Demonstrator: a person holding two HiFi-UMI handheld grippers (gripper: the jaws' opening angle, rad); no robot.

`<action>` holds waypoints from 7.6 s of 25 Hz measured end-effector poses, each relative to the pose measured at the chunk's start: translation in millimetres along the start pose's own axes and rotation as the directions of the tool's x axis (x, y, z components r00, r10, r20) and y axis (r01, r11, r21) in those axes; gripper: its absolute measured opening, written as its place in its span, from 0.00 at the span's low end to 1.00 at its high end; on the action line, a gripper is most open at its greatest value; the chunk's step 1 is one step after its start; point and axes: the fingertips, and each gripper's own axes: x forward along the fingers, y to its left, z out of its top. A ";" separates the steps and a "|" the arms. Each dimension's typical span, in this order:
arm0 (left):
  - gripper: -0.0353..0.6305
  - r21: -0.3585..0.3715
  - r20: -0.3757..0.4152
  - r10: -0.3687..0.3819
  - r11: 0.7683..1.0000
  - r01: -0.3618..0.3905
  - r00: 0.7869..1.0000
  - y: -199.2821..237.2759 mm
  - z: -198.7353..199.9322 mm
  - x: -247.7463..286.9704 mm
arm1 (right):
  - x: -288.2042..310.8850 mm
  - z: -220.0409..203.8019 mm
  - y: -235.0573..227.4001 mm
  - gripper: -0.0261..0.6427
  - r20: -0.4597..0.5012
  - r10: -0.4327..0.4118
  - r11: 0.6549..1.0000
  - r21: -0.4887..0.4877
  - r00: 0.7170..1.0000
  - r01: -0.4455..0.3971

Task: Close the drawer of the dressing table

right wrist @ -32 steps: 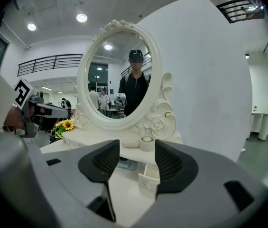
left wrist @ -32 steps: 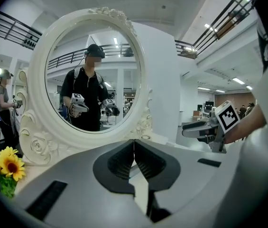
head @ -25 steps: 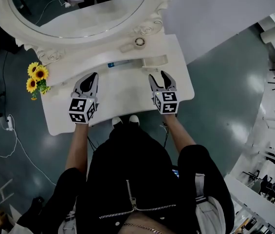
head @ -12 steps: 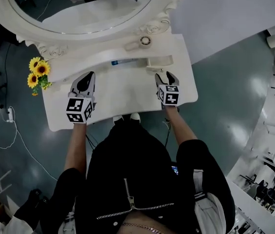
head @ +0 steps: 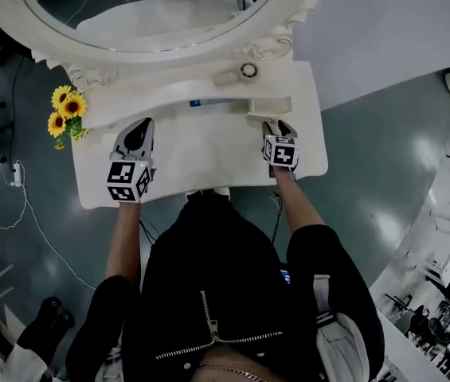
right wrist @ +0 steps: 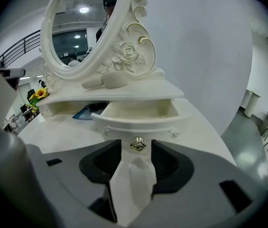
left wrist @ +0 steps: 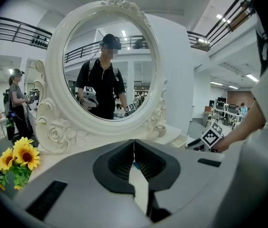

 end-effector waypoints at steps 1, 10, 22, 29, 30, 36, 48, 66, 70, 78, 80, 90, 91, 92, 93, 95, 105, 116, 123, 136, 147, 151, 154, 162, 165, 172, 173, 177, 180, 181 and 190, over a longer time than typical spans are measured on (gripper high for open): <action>0.09 -0.001 -0.001 0.002 1.000 -0.002 1.000 0.3 -0.7 0.5 | 1.8 -0.4 -0.8 0.33 -0.004 -0.002 1.000 0.002 1.000 0.002; 0.09 -0.009 -0.010 0.012 1.000 -0.012 1.000 2.4 -5.5 1.8 | 8.3 -6.9 -4.4 0.19 -0.038 -0.004 1.000 -0.001 0.999 0.004; 0.09 -0.011 -0.008 0.011 1.000 -0.011 1.000 4.0 -6.4 -1.6 | -1.8 2.1 -1.3 0.19 -0.026 -0.007 1.000 -0.009 1.000 0.007; 0.09 -0.015 -0.009 0.002 1.000 -0.002 1.000 1.6 -9.1 -1.0 | -4.0 3.8 -1.5 0.19 -0.027 -0.006 1.000 -0.008 1.000 0.006; 0.09 -0.015 -0.010 0.002 1.000 -0.002 1.000 1.7 -9.5 -1.1 | -2.7 2.3 -1.2 0.19 -0.031 -0.003 1.000 -0.008 1.000 0.002; 0.09 -0.017 -0.013 0.001 1.000 -0.002 1.000 2.4 -10.7 -0.1 | 0.3 2.6 -2.3 0.19 -0.030 0.002 1.000 -0.004 1.000 -0.002; 0.09 -0.020 -0.019 0.004 1.000 -0.005 1.000 2.9 -12.1 1.7 | 7.7 14.7 -3.6 0.19 -0.026 0.008 1.000 0.000 1.000 -0.008; 0.09 -0.032 -0.028 0.023 0.999 -0.024 0.999 6.3 -15.4 1.4 | 16.9 20.8 -5.2 0.19 -0.034 0.029 1.000 -0.009 0.999 -0.029; 0.09 -0.034 -0.028 0.030 0.999 -0.031 0.999 8.7 -15.5 1.8 | 21.2 20.4 -5.8 0.19 -0.042 0.028 1.000 -0.009 0.999 -0.029; 0.09 -0.038 -0.032 0.039 0.998 -0.040 0.999 12.3 -15.9 3.3 | 28.3 24.0 -6.2 0.19 -0.047 0.030 0.999 -0.011 0.998 -0.030; 0.09 -0.039 -0.034 0.040 0.998 -0.041 0.999 13.1 -16.4 4.0 | 30.4 24.8 -6.4 0.19 -0.049 0.031 0.999 -0.015 0.998 -0.032; 0.09 -0.042 -0.047 0.049 0.998 -0.051 0.998 19.8 -18.0 6.4 | 38.6 33.5 -8.3 0.19 -0.054 0.026 0.999 -0.031 0.998 -0.028; 0.09 -0.043 -0.047 0.050 0.998 -0.052 0.998 20.5 -17.9 6.6 | 39.8 33.4 -8.1 0.19 -0.054 0.028 0.999 -0.030 0.998 -0.030; 0.09 -0.043 -0.047 0.051 0.998 -0.053 0.998 21.3 -17.9 6.8 | 41.2 33.0 -7.7 0.19 -0.055 0.031 0.999 -0.029 0.998 -0.033; 0.09 -0.043 -0.048 0.051 0.998 -0.054 0.998 22.2 -18.0 7.1 | 42.3 33.1 -7.2 0.19 -0.054 0.034 0.999 -0.029 0.998 -0.035; 0.09 -0.043 -0.049 0.052 0.998 -0.054 0.997 23.4 -18.5 7.7 | 42.6 34.9 -6.9 0.19 -0.052 0.031 0.999 -0.031 0.998 -0.032; 0.09 -0.046 -0.052 0.059 0.997 -0.061 0.997 28.5 -19.9 6.2 | 49.1 45.3 -9.2 0.19 -0.049 0.024 0.999 -0.045 0.999 -0.026; 0.09 -0.054 -0.066 0.063 0.996 -0.067 0.996 33.0 -25.9 6.0 | 56.7 49.6 -10.4 0.19 -0.058 0.028 0.998 -0.055 0.998 -0.031; 0.09 -0.057 -0.067 0.055 0.997 -0.059 0.996 32.1 -26.7 9.0 | 58.7 48.7 -10.2 0.19 -0.057 0.033 0.998 -0.050 0.998 -0.036; 0.09 -0.048 -0.051 0.050 0.997 -0.052 0.997 32.8 -24.6 -1.0 | 50.1 43.5 -14.9 0.24 -0.047 -0.011 1.000 -0.017 0.999 0.010; 0.09 -0.034 -0.024 0.034 0.999 -0.035 0.999 25.7 -23.8 -13.1 | 16.5 22.7 12.2 0.05 0.015 0.033 0.998 -0.062 0.999 -0.032; 0.09 -0.028 -0.012 0.035 0.999 -0.035 0.999 23.0 -22.9 -20.0 | 6.5 21.1 28.2 0.05 0.030 0.059 0.995 -0.082 0.998 -0.056; 0.09 -0.024 -0.006 0.042 0.999 -0.042 0.999 24.2 -24.1 -26.7 | -0.7 23.1 43.9 0.05 0.044 0.080 0.989 -0.128 0.996 -0.074; 0.09 -0.028 0.043 0.077 0.997 -0.075 0.996 32.0 -14.5 -45.8 | -35.9 78.1 106.1 0.05 0.172 0.210 0.954 -0.252 0.962 -0.163; 0.09 -0.026 0.068 0.083 0.996 -0.081 0.994 32.3 -7.5 -48.9 | -54.9 110.1 127.8 0.05 0.239 0.256 0.941 -0.282 0.937 -0.185; 0.09 -0.010 0.125 0.088 0.996 -0.088 0.988 33.8 16.2 -53.6 | -100.6 172.0 164.5 0.05 0.365 0.323 0.921 -0.335 0.873 -0.200; 0.09 -0.005 0.132 0.088 0.996 -0.088 0.987 34.0 20.1 -53.5 | -107.1 181.4 167.5 0.05 0.383 0.329 0.919 -0.339 0.863 -0.200; 0.09 0.009 0.164 0.089 0.996 -0.091 0.983 35.1 37.4 -54.9 | -135.2 211.4 179.0 0.05 0.443 0.363 0.909 -0.360 0.820 -0.208; 0.09 0.015 0.187 0.091 0.995 -0.095 0.978 36.2 47.8 -56.6 | -152.7 224.6 183.4 0.05 0.480 0.381 0.906 -0.364 0.790 -0.216; 0.09 0.016 0.192 0.092 0.995 -0.097 0.977 36.9 49.9 -56.5 | -156.2 227.7 183.8 0.05 0.492 0.382 0.907 -0.360 0.782 -0.217; 0.09 0.017 0.193 0.091 0.995 -0.096 0.977 36.4 51.7 -56.9 | -161.0 229.6 184.0 0.04 0.508 0.378 0.914 -0.339 0.774 -0.223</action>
